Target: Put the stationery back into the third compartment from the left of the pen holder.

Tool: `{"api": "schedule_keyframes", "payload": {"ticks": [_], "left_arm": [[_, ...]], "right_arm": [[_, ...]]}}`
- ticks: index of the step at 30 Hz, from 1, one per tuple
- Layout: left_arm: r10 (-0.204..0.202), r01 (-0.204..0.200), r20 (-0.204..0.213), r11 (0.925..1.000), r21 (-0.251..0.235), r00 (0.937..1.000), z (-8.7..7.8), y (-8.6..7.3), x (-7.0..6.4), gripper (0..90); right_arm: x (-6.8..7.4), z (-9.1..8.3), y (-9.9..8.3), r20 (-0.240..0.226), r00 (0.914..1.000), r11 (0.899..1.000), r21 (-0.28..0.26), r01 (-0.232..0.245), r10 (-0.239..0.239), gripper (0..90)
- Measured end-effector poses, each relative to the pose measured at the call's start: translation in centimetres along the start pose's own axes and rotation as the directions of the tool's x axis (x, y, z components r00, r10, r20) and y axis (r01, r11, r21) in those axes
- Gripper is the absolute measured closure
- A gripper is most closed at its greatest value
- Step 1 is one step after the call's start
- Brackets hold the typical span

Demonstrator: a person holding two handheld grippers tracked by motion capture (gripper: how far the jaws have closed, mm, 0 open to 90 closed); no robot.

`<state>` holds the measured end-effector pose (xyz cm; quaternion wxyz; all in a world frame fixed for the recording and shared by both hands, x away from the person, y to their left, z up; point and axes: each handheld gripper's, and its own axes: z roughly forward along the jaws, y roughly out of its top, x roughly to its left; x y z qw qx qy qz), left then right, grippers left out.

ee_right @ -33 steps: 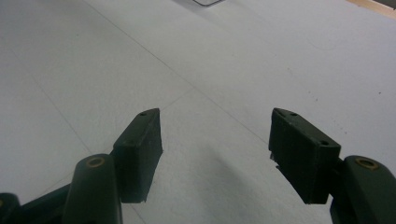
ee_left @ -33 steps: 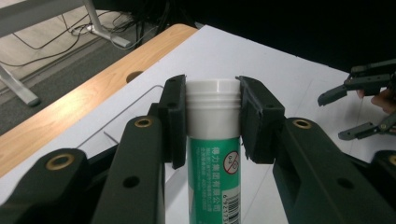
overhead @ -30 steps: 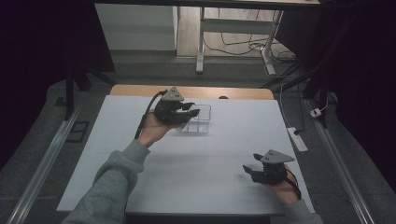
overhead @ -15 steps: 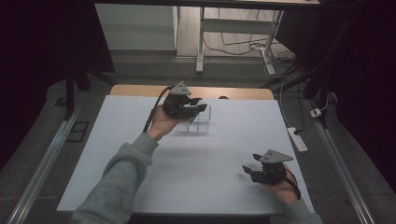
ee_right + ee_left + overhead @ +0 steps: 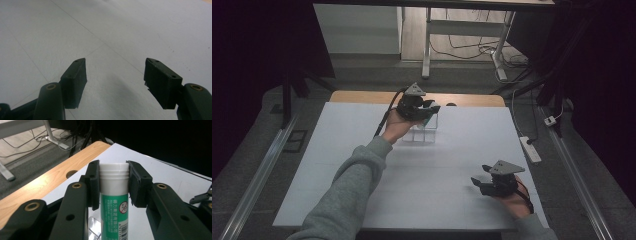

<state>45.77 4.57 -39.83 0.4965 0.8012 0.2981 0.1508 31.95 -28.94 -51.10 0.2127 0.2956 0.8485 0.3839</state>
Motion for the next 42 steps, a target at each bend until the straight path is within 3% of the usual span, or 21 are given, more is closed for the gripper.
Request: {"api": "schedule_keyframes", "payload": {"ticks": [5,17,32,33,36,42], "left_arm": [[0.000,0.000,-0.026,1.0000,0.006,0.9997,0.9,0.1,0.2,64.5],[-0.006,0.006,-0.044,0.9999,0.008,0.9990,3.8,0.6,1.0,64.4],[-0.034,0.035,-0.056,0.9990,0.026,0.9979,4.6,0.3,1.8,63.8],[-0.039,0.041,-0.053,0.9988,0.028,0.9978,4.6,0.3,1.9,62.0],[-0.052,0.054,-0.046,0.9978,0.039,0.9976,4.5,0.3,1.9,38.5],[-0.018,0.019,-0.019,0.9973,0.070,0.9997,3.8,0.2,1.7,35.5]], "right_arm": [[0.0,0.0,0.0,-0.004,1.0000,1.000,0.001,0.002,-0.002,33.8],[-0.1,0.2,0.0,-0.020,0.9998,1.000,0.005,-0.011,0.011,33.8],[-0.1,0.4,-0.1,-0.027,0.9996,1.000,0.018,-0.007,0.007,33.5],[-0.1,0.4,-0.1,-0.028,0.9996,1.000,0.019,-0.006,0.006,33.5],[0.0,0.4,-0.1,-0.031,0.9995,1.000,0.026,-0.007,0.008,33.4],[0.0,0.5,-0.1,-0.037,0.9993,0.999,0.035,0.001,0.001,33.3]]}}
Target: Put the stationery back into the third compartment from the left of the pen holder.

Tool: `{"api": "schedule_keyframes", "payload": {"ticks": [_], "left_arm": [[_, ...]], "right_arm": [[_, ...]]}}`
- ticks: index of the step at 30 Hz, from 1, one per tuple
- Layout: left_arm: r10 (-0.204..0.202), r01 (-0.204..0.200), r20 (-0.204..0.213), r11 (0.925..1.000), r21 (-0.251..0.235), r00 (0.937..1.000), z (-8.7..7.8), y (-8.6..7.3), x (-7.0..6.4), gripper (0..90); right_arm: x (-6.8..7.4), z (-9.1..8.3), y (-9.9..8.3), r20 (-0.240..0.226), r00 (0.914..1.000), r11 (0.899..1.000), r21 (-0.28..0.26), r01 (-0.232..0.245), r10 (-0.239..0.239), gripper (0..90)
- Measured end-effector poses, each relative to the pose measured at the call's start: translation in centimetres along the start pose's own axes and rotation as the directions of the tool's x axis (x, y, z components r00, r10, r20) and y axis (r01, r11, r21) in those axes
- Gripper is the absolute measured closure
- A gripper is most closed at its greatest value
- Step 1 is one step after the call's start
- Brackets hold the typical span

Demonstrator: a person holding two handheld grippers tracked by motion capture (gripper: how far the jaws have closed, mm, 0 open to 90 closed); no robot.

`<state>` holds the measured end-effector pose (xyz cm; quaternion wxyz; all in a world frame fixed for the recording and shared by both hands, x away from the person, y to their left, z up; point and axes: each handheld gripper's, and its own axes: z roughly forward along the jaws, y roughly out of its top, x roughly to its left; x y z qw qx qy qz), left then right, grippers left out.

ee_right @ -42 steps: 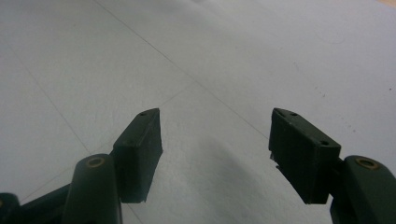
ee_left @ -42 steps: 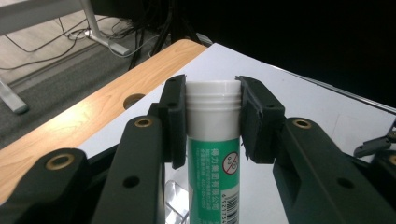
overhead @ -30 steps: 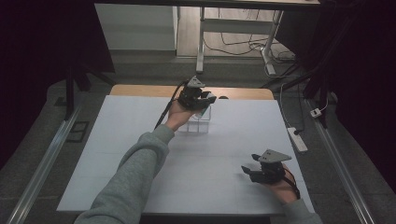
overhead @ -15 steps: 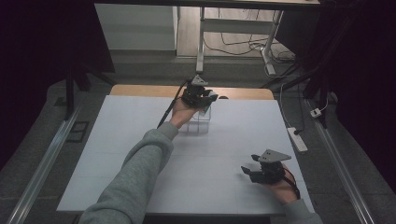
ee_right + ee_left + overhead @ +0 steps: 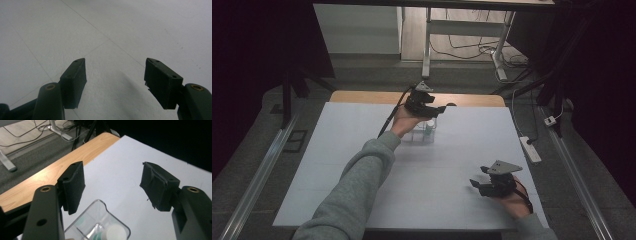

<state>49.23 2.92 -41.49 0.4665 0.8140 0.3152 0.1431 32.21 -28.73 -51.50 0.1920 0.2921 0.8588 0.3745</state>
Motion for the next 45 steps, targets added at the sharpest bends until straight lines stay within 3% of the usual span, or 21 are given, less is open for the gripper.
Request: {"api": "schedule_keyframes", "payload": {"ticks": [11,20,22,35,45], "left_arm": [[0.020,-0.020,0.030,0.9998,0.005,0.9993,-1.8,-0.9,-0.2,35.6],[0.070,-0.071,0.034,0.9971,0.027,0.9969,-4.5,-3.0,-0.9,35.9],[0.065,-0.067,0.040,0.9971,0.037,0.9970,-5.3,-3.6,-1.0,35.9],[0.082,-0.081,-0.009,0.9954,0.052,0.9966,-11.3,-9.6,-2.1,33.6],[0.047,-0.044,-0.050,0.9965,0.071,0.9976,-15.1,-15.1,-2.9,30.6]], "right_arm": [[-0.1,0.0,0.0,0.006,1.0000,1.000,-0.002,0.001,-0.001,32.9],[-0.1,-0.3,0.0,0.008,0.9999,1.000,-0.015,-0.014,0.014,32.8],[-0.1,-0.3,0.0,0.012,0.9998,1.000,-0.023,-0.015,0.015,32.6],[-0.1,-0.4,0.1,0.004,0.9998,0.999,-0.036,-0.021,0.021,31.8],[-0.1,-0.3,0.0,0.004,0.9997,1.000,-0.021,-0.022,0.023,31.6]]}}
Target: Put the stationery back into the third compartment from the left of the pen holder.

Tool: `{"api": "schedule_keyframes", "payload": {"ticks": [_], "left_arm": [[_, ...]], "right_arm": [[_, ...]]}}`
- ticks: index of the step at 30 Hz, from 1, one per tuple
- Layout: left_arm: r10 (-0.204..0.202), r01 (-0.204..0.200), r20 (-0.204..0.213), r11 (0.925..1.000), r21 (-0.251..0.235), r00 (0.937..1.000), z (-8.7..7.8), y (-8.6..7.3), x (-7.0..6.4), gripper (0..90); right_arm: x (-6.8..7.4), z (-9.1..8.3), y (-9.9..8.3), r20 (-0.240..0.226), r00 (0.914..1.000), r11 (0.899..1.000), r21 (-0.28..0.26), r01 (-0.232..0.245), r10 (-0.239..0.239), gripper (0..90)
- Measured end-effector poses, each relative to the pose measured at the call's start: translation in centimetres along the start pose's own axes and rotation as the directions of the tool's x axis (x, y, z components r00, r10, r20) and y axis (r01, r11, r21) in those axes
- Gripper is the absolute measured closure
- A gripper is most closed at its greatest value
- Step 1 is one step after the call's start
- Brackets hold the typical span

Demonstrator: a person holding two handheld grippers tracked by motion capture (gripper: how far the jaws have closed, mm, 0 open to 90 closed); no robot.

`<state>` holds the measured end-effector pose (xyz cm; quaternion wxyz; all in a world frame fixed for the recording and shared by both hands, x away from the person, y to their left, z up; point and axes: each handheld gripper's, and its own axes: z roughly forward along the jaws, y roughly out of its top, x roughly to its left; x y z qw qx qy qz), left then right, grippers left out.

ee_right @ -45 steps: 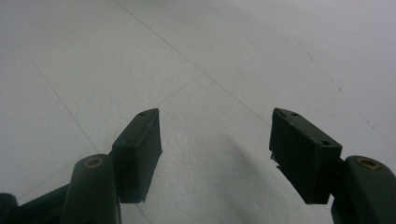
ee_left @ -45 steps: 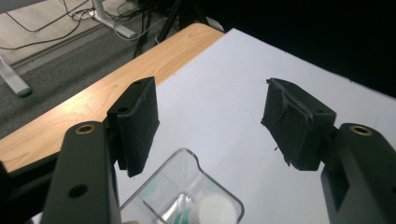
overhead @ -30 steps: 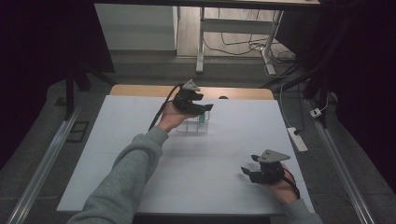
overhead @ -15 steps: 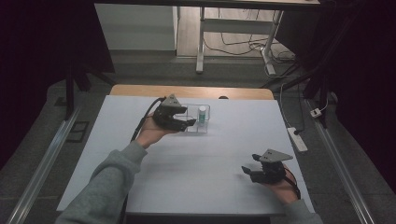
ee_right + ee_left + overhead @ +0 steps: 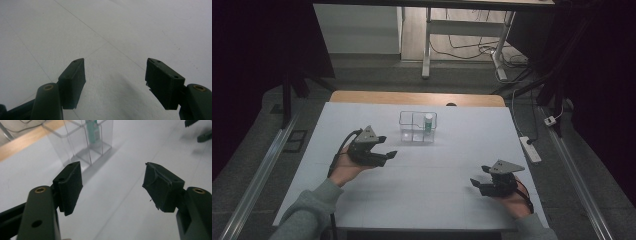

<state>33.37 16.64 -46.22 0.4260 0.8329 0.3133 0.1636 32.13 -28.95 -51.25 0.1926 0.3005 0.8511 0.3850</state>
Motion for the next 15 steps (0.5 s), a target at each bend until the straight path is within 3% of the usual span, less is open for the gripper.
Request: {"api": "schedule_keyframes", "payload": {"ticks": [8,13,15], "left_arm": [[-0.070,0.070,-0.032,0.9975,-0.008,0.9970,-2.4,-4.0,0.1,30.5],[-0.088,0.088,-0.071,0.9960,0.008,0.9936,-3.4,-6.2,0.2,29.4],[-0.102,0.102,-0.061,0.9948,0.003,0.9929,-3.7,-6.8,0.2,29.8]], "right_arm": [[-0.2,-0.1,0.0,-0.002,1.0000,1.000,-0.014,-0.007,0.007,31.6],[-0.1,-0.1,0.0,0.002,1.0000,1.000,-0.022,-0.009,0.009,31.6],[-0.1,-0.2,0.0,0.003,1.0000,1.000,-0.023,-0.009,0.009,31.6]]}}
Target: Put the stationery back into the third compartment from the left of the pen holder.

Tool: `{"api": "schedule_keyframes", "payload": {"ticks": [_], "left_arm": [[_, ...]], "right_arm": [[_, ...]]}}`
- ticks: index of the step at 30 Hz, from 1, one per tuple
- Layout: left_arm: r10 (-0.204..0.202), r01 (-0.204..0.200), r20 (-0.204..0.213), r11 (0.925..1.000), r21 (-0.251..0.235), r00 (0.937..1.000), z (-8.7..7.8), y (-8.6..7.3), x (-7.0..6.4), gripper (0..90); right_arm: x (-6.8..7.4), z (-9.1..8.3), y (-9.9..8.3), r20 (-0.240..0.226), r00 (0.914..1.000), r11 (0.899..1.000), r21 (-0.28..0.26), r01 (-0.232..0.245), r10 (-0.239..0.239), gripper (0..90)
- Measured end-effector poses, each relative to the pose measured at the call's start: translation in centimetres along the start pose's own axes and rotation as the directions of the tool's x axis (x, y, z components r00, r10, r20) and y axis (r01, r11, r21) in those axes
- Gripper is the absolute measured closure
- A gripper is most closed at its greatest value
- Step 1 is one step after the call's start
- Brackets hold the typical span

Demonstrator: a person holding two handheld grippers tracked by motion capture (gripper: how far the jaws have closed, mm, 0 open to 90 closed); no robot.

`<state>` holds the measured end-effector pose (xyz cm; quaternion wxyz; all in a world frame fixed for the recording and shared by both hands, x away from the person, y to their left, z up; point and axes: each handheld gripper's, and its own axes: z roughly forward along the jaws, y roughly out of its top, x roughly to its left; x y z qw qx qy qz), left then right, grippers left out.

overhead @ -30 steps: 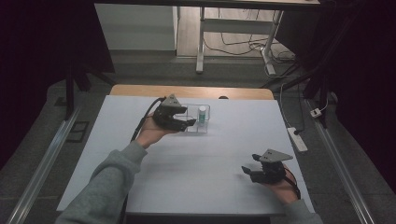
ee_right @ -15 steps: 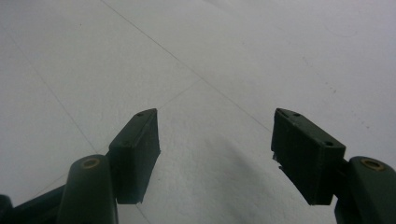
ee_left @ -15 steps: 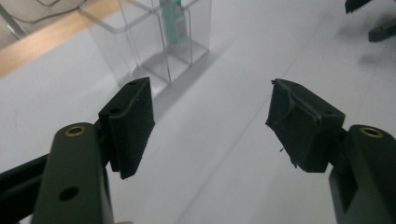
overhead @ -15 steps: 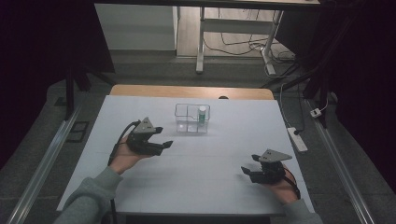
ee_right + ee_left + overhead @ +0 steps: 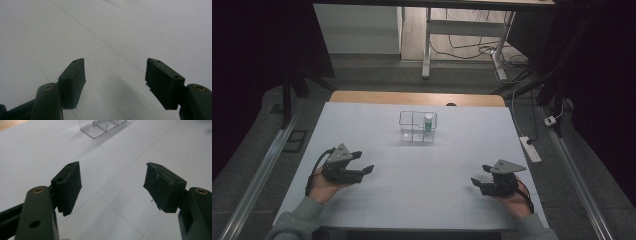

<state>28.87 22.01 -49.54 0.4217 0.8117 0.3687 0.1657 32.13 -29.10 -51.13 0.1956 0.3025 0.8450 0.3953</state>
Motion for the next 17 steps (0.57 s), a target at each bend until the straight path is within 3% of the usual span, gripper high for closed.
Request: {"api": "schedule_keyframes", "payload": {"ticks": [6,17], "left_arm": [[-0.018,0.018,-0.012,0.9996,0.020,0.9998,-0.2,-1.5,0.3,29.6],[-0.024,0.025,-0.012,0.9993,0.030,0.9996,0.0,-1.8,0.4,29.4]], "right_arm": [[0.0,-0.1,0.0,-0.003,0.9999,1.000,-0.002,0.010,-0.010,31.6],[0.1,-0.2,0.1,-0.003,0.9999,1.000,-0.016,0.016,-0.016,31.7]]}}
